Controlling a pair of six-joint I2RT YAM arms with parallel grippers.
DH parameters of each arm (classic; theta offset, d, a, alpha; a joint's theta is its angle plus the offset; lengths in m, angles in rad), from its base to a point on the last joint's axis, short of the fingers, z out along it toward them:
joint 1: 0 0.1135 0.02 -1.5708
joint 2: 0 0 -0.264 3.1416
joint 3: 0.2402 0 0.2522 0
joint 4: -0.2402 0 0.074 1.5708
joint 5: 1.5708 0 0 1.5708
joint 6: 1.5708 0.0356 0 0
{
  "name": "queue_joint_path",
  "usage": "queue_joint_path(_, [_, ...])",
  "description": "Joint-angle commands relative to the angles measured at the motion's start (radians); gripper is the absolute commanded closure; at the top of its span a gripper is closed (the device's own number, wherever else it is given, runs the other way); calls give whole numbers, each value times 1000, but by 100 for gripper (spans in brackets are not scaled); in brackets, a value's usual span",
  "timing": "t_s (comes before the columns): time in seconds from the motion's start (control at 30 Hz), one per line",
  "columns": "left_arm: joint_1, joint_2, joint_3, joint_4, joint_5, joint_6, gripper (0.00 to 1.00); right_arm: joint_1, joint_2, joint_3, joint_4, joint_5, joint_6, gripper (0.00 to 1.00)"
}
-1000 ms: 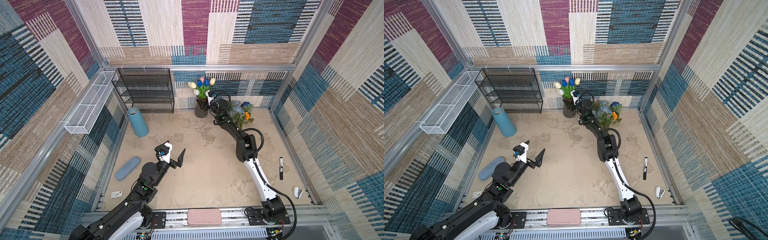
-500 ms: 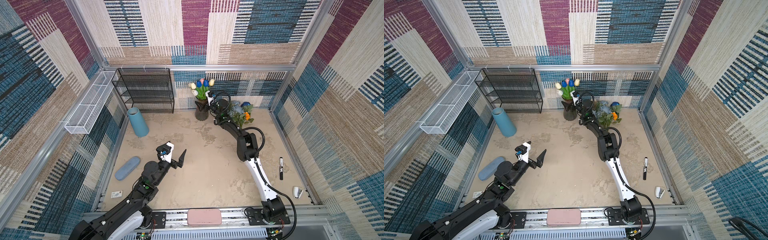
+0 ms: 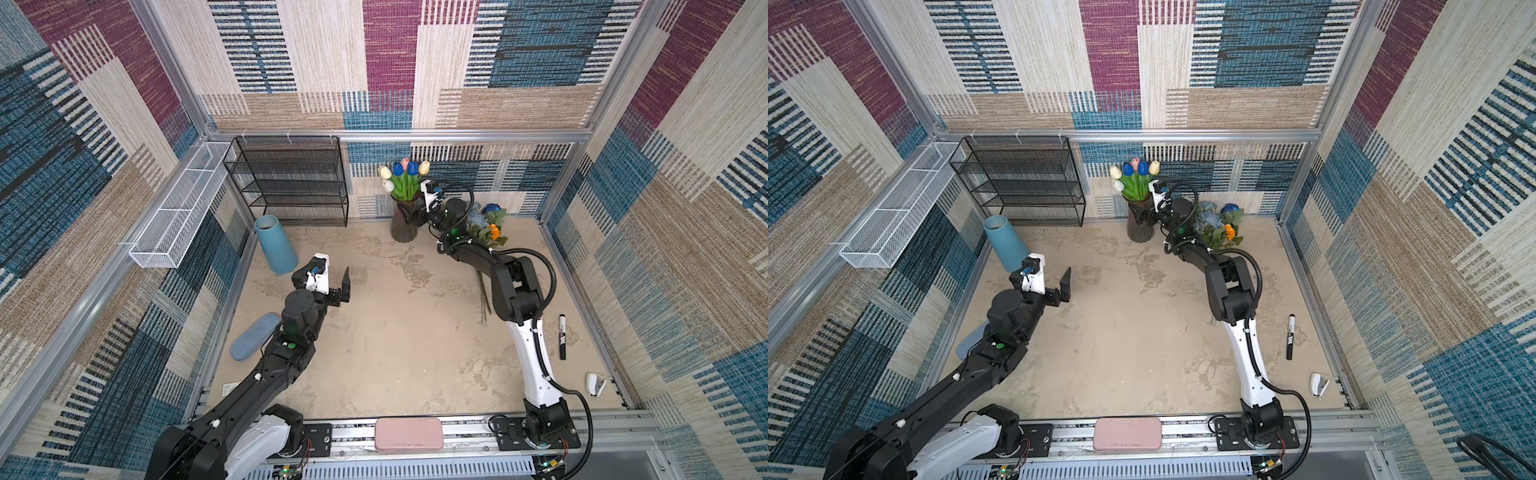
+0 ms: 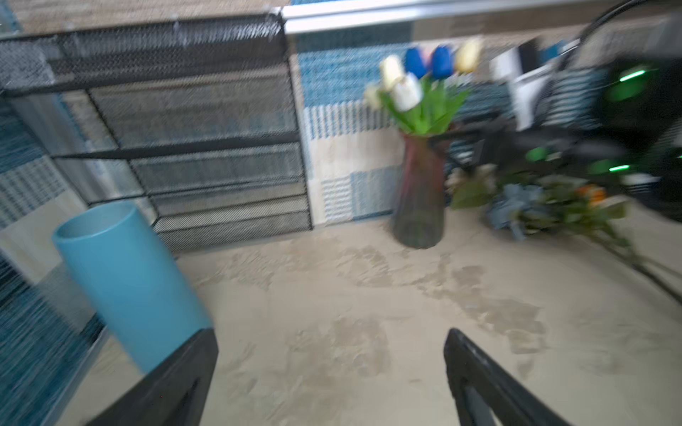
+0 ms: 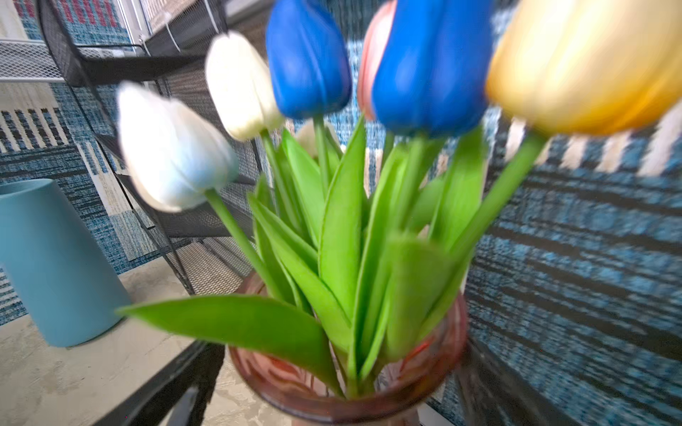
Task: Arrange flowers in a vase
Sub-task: Place the vase at the top-center of the table, then pick up the vase from the top-left of the table.
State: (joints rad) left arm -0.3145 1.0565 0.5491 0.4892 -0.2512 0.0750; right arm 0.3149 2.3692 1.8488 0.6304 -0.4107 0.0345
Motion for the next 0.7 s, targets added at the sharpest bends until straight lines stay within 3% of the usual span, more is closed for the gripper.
queue_joint_path(0.0, [84, 104, 96, -102, -106, -49, 1, 4, -144, -108, 192, 31, 50, 0])
queue_joint_path(0.1, [166, 184, 177, -131, -158, -77, 2, 10, -255, -229, 219, 55, 75, 0])
queue_joint_path(0.23, [291, 306, 283, -164, -95, -129, 2, 16, -372, -377, 265, 64, 78, 0])
queue_joint_path(0.67, [452, 566, 430, -56, 52, -94, 1, 18, -699, -683, 268, 41, 99, 0])
